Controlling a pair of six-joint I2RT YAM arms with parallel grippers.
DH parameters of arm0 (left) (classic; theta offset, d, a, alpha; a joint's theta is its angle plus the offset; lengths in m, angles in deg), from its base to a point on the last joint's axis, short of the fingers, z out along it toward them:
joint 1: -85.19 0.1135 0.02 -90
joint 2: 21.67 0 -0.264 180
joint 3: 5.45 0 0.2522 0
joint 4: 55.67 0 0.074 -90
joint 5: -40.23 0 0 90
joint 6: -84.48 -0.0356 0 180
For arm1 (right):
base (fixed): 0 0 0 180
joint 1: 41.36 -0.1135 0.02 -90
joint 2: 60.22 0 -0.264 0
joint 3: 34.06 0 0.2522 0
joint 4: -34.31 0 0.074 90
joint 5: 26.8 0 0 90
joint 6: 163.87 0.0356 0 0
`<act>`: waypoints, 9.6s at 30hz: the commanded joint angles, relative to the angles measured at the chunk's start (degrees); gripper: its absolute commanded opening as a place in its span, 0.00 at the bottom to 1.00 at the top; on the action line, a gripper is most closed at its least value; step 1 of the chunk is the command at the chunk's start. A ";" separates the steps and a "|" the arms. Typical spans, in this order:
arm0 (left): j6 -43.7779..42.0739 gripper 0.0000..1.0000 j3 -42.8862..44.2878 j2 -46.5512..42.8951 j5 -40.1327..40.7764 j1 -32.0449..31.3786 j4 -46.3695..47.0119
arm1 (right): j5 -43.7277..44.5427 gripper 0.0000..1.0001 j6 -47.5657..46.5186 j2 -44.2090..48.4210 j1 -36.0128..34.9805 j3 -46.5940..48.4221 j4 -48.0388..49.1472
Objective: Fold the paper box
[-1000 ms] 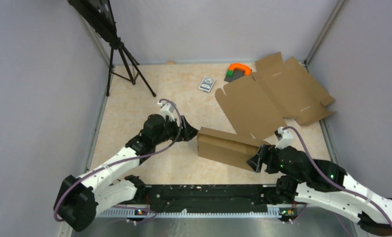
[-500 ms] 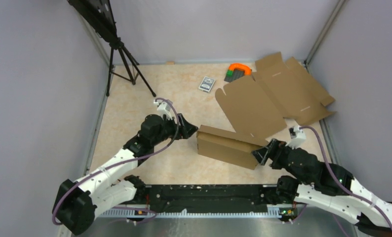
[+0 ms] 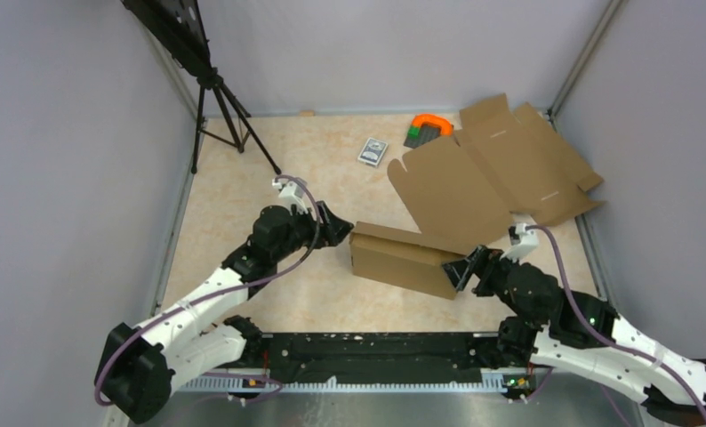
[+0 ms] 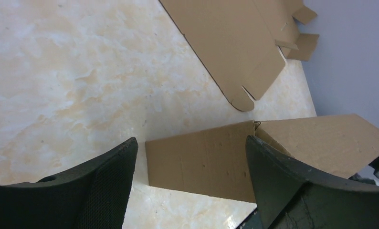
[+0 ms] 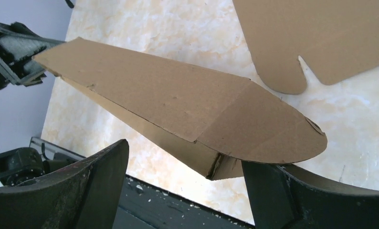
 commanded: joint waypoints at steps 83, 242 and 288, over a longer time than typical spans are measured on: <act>-21.41 0.40 16.30 -8.57 -4.54 0.16 -25.58 | -1.10 0.43 -28.37 -46.98 -1.76 40.89 -26.87; -8.29 0.45 18.53 -15.93 -7.86 -4.31 -33.55 | 4.59 0.00 -10.02 -33.20 -3.71 21.07 -5.45; -13.72 0.00 20.04 16.96 24.75 -37.98 0.90 | 4.16 0.00 -10.43 -32.81 -3.72 21.73 -5.46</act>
